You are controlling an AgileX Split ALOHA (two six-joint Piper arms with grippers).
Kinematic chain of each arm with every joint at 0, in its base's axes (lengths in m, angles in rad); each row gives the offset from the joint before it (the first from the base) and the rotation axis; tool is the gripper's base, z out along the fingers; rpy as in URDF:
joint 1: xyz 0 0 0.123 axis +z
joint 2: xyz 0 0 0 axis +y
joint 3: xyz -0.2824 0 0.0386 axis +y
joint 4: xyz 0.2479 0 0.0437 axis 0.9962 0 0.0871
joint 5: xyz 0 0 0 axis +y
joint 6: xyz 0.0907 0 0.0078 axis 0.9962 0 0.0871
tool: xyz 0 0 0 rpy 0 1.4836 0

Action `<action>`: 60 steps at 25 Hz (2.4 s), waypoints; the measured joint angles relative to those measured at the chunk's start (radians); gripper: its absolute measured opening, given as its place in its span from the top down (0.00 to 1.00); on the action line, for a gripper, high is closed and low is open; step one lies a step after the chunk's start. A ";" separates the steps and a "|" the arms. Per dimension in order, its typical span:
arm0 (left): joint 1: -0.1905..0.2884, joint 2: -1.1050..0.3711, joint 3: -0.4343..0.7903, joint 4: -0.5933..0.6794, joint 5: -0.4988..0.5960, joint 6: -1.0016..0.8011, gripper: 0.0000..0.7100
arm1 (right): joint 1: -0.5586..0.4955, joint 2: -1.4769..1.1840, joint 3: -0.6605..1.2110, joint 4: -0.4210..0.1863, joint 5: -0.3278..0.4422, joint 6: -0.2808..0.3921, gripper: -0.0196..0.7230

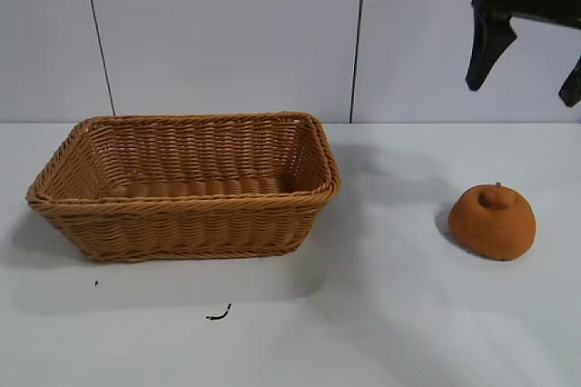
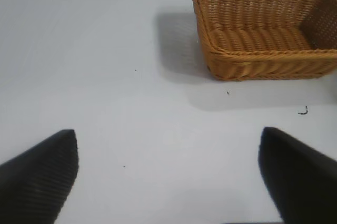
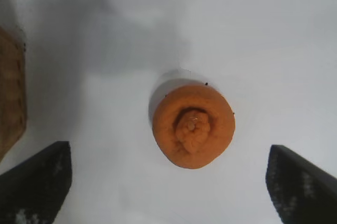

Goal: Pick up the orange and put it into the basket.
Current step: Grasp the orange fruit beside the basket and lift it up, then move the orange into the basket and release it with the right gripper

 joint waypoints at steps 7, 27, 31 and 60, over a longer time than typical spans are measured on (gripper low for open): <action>0.000 0.000 0.000 0.000 0.000 0.000 0.06 | 0.000 0.100 0.000 -0.055 -0.003 0.037 0.04; 0.000 0.000 0.000 0.000 -0.001 0.000 0.06 | 0.000 -0.008 -0.186 -0.129 0.123 0.080 0.92; 0.000 0.000 0.000 0.000 -0.001 0.000 0.06 | 0.010 -0.036 -0.332 -0.107 0.147 0.080 0.92; 0.000 0.000 0.000 0.000 -0.001 0.000 0.06 | 0.614 0.249 -0.507 -0.080 -0.130 0.113 0.92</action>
